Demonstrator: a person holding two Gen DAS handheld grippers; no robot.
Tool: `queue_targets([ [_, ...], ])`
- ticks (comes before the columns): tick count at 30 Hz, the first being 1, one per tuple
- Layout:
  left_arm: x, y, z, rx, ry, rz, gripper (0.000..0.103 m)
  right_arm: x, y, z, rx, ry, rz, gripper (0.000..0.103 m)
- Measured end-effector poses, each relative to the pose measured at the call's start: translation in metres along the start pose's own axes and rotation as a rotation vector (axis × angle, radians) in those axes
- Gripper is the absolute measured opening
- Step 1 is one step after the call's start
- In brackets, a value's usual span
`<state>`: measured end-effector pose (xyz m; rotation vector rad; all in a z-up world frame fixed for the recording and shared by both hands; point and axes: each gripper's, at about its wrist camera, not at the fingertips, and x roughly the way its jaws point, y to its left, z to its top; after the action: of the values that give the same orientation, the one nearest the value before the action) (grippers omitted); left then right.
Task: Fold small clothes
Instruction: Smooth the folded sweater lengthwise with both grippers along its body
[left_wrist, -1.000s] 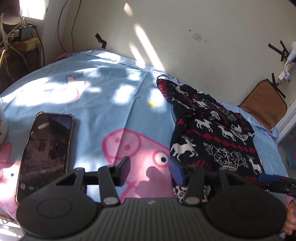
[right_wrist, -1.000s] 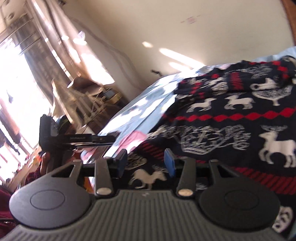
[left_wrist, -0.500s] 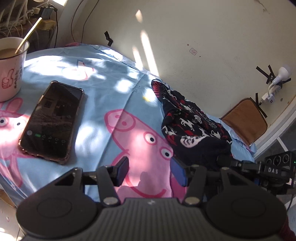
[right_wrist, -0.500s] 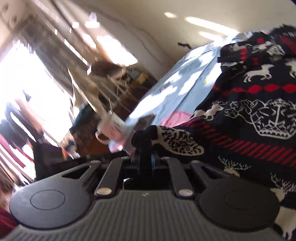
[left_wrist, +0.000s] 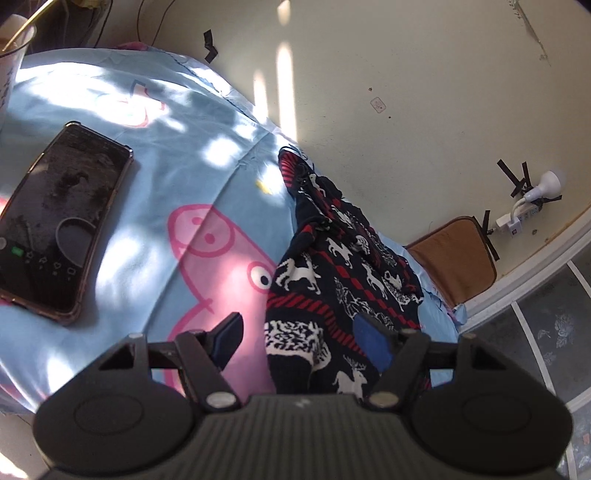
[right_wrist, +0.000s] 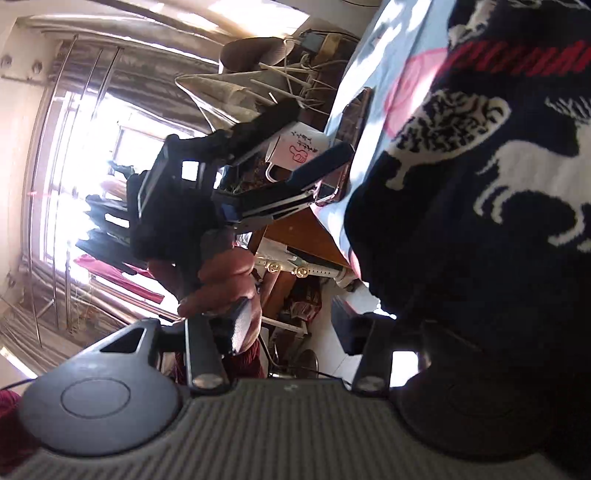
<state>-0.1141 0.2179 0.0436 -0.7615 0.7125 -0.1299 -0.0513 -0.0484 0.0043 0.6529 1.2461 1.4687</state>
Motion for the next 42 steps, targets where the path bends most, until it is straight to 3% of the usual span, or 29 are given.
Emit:
queue_targets([
  [3,0.001,0.004,-0.005,0.006,0.018,0.022,0.071,-0.031,0.012,0.008,-0.053,-0.106,-0.034,0.053],
  [8,0.027,0.0,-0.019,0.059,0.146,0.024,0.066,-0.116,0.019,-0.005,-0.078,-0.36,-0.138,0.053],
  [10,0.035,-0.005,-0.029,0.096,0.189,0.018,0.044,-0.159,0.021,-0.029,-0.069,-0.475,-0.231,0.054],
  [11,0.036,-0.01,-0.036,0.136,0.214,0.039,0.02,-0.178,0.02,-0.042,-0.059,-0.525,-0.294,0.054],
  [12,0.038,-0.013,-0.04,0.16,0.25,0.052,0.008,-0.195,0.021,-0.058,-0.044,-0.567,-0.367,0.054],
  [16,0.021,-0.025,-0.048,0.282,0.256,0.1,0.008,-0.246,0.028,-0.117,0.005,-0.662,-0.6,0.054],
  [20,0.007,-0.023,-0.036,0.254,0.222,0.093,0.009,-0.26,0.016,-0.147,0.06,-0.691,-0.659,0.054],
  [23,0.02,-0.028,-0.036,0.254,0.239,0.131,0.017,-0.246,0.0,-0.15,0.063,-0.622,-0.697,0.052],
  [25,0.033,-0.03,-0.042,0.271,0.27,0.147,0.015,-0.235,0.005,-0.149,0.023,-0.594,-0.696,0.053],
  [26,0.033,-0.032,-0.042,0.278,0.269,0.147,0.008,-0.231,0.006,-0.148,0.014,-0.566,-0.678,0.046],
  [27,0.032,-0.032,-0.041,0.27,0.272,0.13,0.007,-0.222,0.008,-0.147,-0.001,-0.533,-0.664,0.029],
  [30,0.024,-0.031,-0.032,0.226,0.237,0.093,0.007,-0.208,0.007,-0.143,-0.029,-0.492,-0.658,0.011],
  [34,0.02,-0.032,-0.005,0.12,0.175,-0.009,0.007,-0.226,0.017,-0.13,-0.087,-0.632,-0.617,0.009],
  [38,0.043,-0.039,0.035,0.013,0.112,-0.075,0.007,-0.248,0.028,-0.093,-0.107,-0.79,-0.671,0.008],
  [42,0.094,-0.047,0.076,-0.06,0.074,-0.047,0.01,-0.267,0.018,-0.028,-0.086,-0.909,-0.746,0.008],
])
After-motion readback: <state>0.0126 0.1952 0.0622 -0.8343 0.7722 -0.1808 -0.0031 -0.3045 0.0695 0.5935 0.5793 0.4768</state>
